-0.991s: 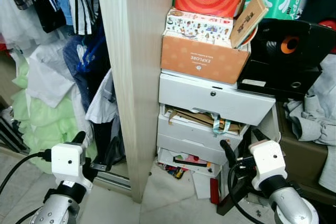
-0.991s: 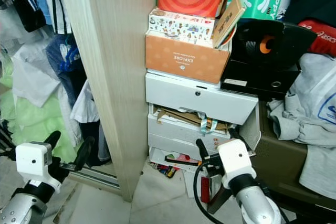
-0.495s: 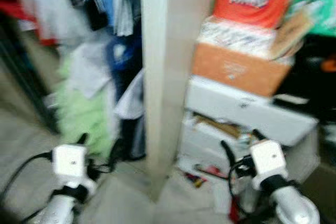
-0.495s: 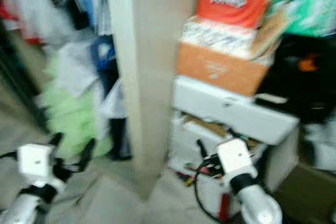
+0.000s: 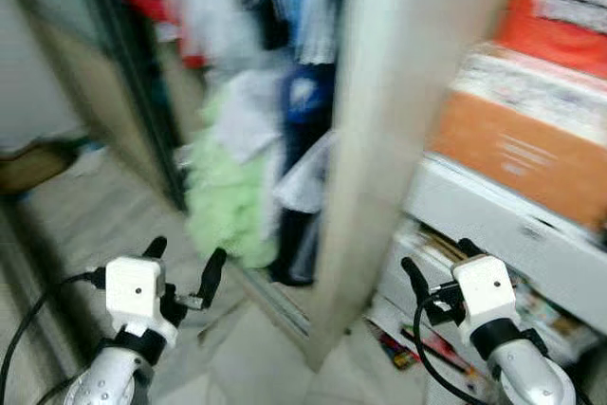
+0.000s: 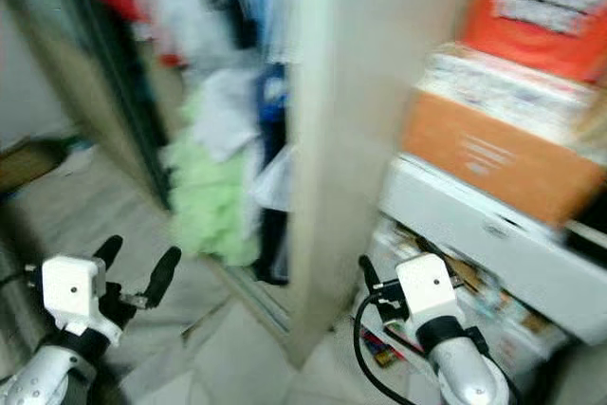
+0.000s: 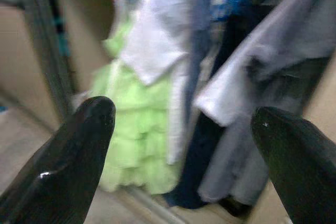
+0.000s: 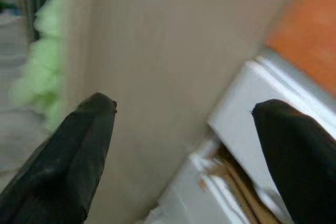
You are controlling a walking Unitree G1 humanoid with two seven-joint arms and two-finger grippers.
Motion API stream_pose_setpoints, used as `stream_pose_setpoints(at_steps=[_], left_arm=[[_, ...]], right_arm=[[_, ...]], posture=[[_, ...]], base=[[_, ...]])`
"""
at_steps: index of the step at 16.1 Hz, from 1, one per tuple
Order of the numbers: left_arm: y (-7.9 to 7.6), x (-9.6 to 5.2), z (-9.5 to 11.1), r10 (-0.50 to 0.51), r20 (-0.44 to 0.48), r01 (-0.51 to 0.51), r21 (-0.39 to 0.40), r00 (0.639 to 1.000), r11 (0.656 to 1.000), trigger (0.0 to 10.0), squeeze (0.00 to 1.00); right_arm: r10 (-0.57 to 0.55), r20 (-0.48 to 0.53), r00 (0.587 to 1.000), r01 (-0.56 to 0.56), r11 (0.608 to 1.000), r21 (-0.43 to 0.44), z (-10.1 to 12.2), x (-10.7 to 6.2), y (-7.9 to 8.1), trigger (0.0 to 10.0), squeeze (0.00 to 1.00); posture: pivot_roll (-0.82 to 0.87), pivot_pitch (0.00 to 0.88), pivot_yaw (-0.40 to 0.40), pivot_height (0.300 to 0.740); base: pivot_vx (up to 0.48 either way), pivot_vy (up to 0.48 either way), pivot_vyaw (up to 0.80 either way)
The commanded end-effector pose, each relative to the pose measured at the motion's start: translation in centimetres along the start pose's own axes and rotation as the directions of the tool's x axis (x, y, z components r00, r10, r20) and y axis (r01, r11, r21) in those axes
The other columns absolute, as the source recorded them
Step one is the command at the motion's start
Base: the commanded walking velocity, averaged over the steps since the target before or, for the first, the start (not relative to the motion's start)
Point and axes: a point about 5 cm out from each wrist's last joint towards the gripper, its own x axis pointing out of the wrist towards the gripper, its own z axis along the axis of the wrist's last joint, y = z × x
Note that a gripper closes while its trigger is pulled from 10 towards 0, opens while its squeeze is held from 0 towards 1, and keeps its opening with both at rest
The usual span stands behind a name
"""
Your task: Clean up the room
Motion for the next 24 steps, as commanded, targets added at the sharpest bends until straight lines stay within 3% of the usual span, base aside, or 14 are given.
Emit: stream_pose_setpoints(at_steps=[1,11,24], left_arm=[[0.2,0.0,-0.1,-0.002,-0.015,0.002,0.010,1.000,1.000,10.0,0.00],[0.8,2.0,0.8,-0.055,0.005,0.055,0.047,0.998,0.997,10.0,0.00],[0.2,2.1,-0.1,0.071,0.034,-0.072,0.023,0.997,0.997,10.0,0.00]], right_arm=[[-0.015,0.011,1.000,0.015,1.000,0.013,0.1,0.2,-0.2,10.0,0.00],[-0.088,0.051,0.995,0.084,0.994,0.072,0.3,1.9,0.6,10.0,0.00],[0.020,0.080,0.997,-0.020,1.000,-0.002,1.2,3.3,-0.3,10.0,0.00]], posture=[[-0.04,0.026,-0.049,0.740],[-0.03,0.000,0.038,0.740],[-0.04,0.000,-0.095,0.740]], base=[[0.000,0.000,0.80],[0.000,0.000,0.47],[0.000,0.000,0.52]])
